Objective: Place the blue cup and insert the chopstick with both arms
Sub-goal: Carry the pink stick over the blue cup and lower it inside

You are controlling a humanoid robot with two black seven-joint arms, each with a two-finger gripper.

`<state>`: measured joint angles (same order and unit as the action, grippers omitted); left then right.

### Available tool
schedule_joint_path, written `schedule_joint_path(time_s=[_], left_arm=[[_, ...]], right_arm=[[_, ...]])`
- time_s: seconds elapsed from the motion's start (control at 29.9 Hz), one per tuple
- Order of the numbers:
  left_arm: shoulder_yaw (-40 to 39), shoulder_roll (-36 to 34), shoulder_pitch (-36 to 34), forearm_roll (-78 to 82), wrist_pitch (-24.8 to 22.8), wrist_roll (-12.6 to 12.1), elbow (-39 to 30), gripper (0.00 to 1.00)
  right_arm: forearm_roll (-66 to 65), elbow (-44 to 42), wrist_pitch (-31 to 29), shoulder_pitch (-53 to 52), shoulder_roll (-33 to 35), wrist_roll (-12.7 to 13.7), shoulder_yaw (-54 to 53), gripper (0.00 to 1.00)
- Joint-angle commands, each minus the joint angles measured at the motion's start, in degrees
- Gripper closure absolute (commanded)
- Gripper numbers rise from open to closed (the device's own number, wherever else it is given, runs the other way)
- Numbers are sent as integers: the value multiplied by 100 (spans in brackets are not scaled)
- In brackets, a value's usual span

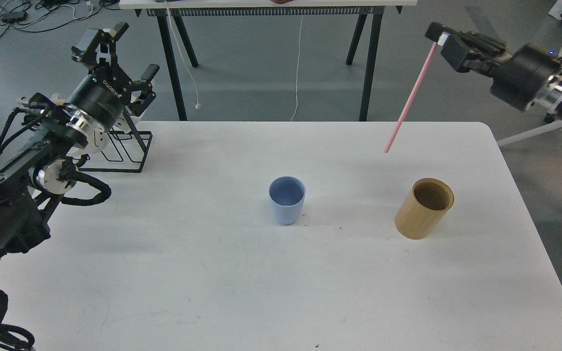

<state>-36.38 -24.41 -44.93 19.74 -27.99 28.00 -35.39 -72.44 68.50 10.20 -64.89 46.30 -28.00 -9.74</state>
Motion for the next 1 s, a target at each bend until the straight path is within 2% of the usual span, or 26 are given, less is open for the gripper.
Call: schedule_joint_path(time_s=[0.0, 0.17, 0.3, 0.6, 0.77, 0.97], left_arm=[[8, 50, 63, -6, -1, 0, 146, 2], [16, 41, 168, -6, -1, 0, 173, 2], [16, 15, 186, -6, -1, 0, 173, 2], [16, 41, 204, -6, -1, 0, 217, 1], [16, 59, 213, -6, -1, 0, 226, 1], [16, 50, 213, -6, -1, 0, 226, 1]], right_arm=[[-59, -696, 8, -138, -1138, 0, 305, 100], [-68, -1347, 43, -349, -2150, 0, 727, 100], [-68, -1725, 78, -376, -2695, 0, 798, 100], [-77, -2227, 87, -288, -3320, 0, 929, 100], [-77, -2604, 403, -279, -3628, 0, 1342, 100], [-77, -2737, 447, -130, -3839, 0, 1475, 99]])
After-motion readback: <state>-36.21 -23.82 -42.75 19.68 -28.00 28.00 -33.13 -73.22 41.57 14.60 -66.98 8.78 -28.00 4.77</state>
